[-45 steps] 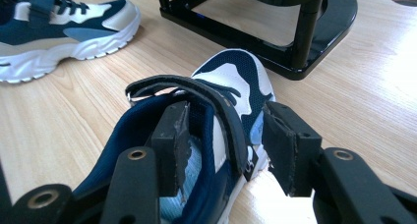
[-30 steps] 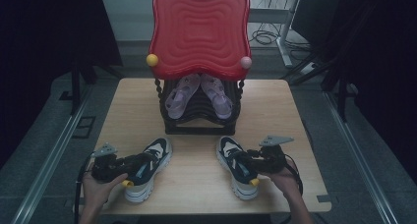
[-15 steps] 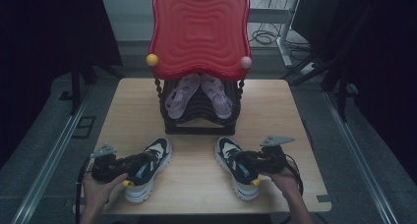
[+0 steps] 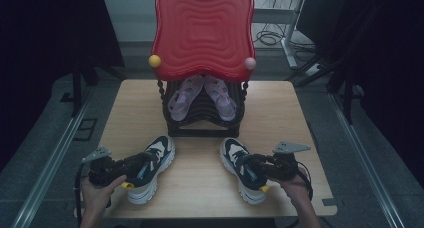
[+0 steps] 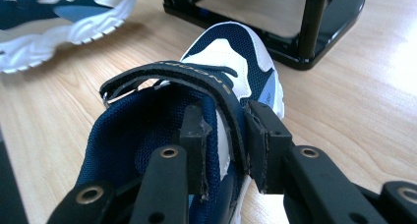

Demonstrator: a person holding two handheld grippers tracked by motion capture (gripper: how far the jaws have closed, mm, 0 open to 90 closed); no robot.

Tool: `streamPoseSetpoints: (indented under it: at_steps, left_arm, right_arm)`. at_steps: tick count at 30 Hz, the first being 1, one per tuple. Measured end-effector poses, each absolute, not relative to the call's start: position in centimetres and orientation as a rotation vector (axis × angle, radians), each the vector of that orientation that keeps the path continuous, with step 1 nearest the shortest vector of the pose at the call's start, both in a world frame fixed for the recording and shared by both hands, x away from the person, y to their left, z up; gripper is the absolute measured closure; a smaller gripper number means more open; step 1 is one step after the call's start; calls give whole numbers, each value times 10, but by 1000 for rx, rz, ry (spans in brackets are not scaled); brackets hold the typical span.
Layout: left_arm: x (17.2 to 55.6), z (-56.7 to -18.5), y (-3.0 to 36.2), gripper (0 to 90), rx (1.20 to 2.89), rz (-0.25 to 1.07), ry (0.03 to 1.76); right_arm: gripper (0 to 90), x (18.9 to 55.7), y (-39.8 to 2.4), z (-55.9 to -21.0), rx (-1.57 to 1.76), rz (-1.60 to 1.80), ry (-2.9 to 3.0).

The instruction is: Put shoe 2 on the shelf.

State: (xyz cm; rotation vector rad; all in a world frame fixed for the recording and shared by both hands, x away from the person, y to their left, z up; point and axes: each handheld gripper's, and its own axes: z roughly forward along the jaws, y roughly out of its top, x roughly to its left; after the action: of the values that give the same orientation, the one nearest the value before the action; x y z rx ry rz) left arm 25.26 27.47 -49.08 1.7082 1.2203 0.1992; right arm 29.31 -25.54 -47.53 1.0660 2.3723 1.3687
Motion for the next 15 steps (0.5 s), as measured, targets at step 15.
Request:
streamPoseSetpoints:
  at_steps: [15]
  left_arm:
    - [244,-481,292,679,1569,182,1211]
  right_arm:
    - [707,282,-278,-469,1080,1616,2219]
